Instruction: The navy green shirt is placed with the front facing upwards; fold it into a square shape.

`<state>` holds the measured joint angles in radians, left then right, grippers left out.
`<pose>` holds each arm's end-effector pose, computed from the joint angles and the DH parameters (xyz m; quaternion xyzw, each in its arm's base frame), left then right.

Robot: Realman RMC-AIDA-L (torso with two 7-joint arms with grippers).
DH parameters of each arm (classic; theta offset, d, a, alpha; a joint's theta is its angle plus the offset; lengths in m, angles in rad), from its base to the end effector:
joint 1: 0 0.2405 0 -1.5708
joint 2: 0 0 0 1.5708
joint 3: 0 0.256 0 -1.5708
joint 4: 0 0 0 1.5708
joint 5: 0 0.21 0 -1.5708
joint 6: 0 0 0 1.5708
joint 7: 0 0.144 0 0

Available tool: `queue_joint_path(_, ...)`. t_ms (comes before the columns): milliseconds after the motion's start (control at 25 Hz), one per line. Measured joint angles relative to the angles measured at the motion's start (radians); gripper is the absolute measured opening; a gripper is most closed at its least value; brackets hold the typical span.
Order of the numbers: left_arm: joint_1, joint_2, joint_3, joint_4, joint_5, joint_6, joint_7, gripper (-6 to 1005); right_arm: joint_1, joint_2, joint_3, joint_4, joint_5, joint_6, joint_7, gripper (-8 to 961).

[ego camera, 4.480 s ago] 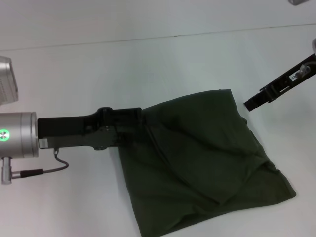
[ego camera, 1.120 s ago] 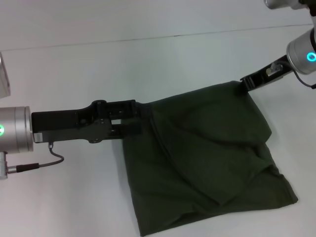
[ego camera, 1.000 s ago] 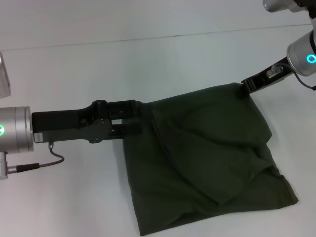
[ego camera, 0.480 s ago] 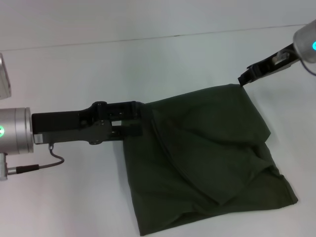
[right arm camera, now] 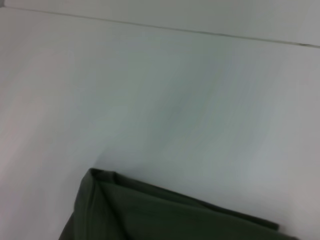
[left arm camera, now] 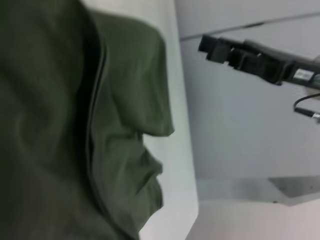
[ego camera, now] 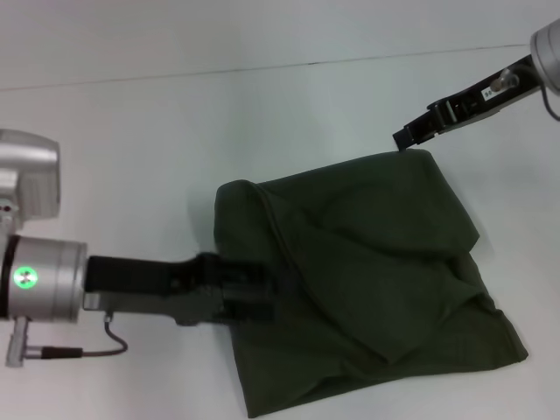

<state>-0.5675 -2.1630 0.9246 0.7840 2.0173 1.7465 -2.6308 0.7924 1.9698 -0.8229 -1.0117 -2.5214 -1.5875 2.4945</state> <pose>-0.1988 0.3005 -0.0407 0.7336 0.6413 0.1530 0.1648 0.2056 0.4084 0.0745 -0.8598 0.4786 -0.0132 0.1778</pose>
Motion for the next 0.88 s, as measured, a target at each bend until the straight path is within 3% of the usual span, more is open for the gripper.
queue_joint_path(160, 0.000, -0.001, 0.021, 0.000, 0.004, -0.013, -0.006, 739, 0.000, 0.012, -0.002, 0.000, 0.017, -0.051, -0.070, 371)
queue_joint_path(600, 0.007, 0.041, -0.186, 0.052, 0.076, 0.008, -0.006, 738, 0.021, 0.020, -0.045, -0.021, -0.054, -0.380, -0.129, 424)
queue_joint_path(880, 0.009, 0.050, -0.228, 0.056, 0.079, 0.011, -0.006, 738, 0.012, 0.035, -0.175, 0.024, -0.063, -0.384, -0.122, 431)
